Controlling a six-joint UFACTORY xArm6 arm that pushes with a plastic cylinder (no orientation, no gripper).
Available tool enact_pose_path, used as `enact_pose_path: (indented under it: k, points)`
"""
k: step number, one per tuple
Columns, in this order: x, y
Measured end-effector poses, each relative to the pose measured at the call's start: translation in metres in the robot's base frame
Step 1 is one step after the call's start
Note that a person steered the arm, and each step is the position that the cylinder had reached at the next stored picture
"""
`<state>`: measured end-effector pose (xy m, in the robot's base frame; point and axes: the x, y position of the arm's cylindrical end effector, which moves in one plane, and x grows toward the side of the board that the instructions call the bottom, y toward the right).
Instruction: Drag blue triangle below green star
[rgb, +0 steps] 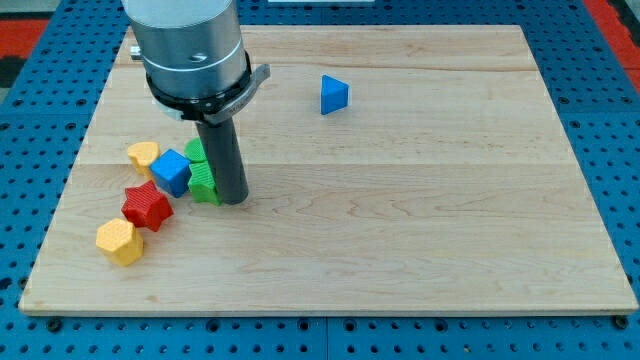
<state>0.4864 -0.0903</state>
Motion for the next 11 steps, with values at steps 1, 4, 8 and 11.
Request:
enact_pose_path:
  k: [1,4,8,11]
  points:
    - [-0.048,0.078]
    - [-0.192,0.134]
    - [-0.047,0.056]
    - [0.028,-0.025]
